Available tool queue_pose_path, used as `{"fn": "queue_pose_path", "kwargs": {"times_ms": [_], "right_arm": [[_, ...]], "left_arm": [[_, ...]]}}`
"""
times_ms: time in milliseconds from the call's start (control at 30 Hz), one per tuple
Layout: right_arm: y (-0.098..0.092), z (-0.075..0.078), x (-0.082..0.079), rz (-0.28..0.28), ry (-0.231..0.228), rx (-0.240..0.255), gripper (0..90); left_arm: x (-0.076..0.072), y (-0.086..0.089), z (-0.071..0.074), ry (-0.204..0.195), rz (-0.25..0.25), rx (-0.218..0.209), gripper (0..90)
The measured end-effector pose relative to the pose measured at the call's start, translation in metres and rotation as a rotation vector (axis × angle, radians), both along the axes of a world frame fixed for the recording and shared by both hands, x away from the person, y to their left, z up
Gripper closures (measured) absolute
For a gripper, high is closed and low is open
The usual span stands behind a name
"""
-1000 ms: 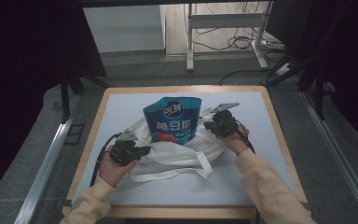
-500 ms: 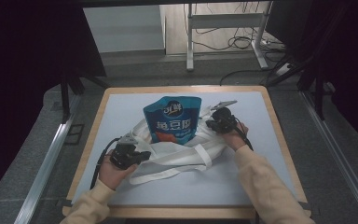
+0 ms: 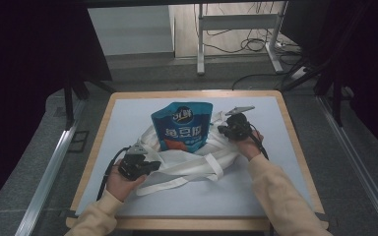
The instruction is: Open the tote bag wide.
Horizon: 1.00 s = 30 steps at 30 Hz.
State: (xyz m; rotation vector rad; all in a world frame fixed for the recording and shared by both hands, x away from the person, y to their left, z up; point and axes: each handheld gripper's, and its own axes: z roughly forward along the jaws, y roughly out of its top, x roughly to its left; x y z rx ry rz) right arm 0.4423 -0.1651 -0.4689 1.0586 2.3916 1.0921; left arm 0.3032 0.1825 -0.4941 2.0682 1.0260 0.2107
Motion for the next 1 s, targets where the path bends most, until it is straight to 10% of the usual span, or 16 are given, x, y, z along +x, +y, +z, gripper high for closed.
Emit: {"fn": "queue_pose_path", "kwargs": {"times_ms": [267, 667, 1000], "right_arm": [[-0.013, 0.031, -0.034, 0.045, -0.085, 0.085, 89.2], [-0.045, 0.028, -0.065, 0.058, -0.112, 0.167, 88.0], [-0.076, 0.023, -0.09, 0.045, -0.16, 0.19, 51.9]], "left_arm": [[-0.006, 0.01, 0.018, -0.09, 0.035, -0.074, 89.6], [-0.014, 0.035, 0.027, -0.14, 0.113, -0.122, 84.7], [-0.02, 0.053, 0.017, -0.16, 0.241, -0.122, 50.4]]}}
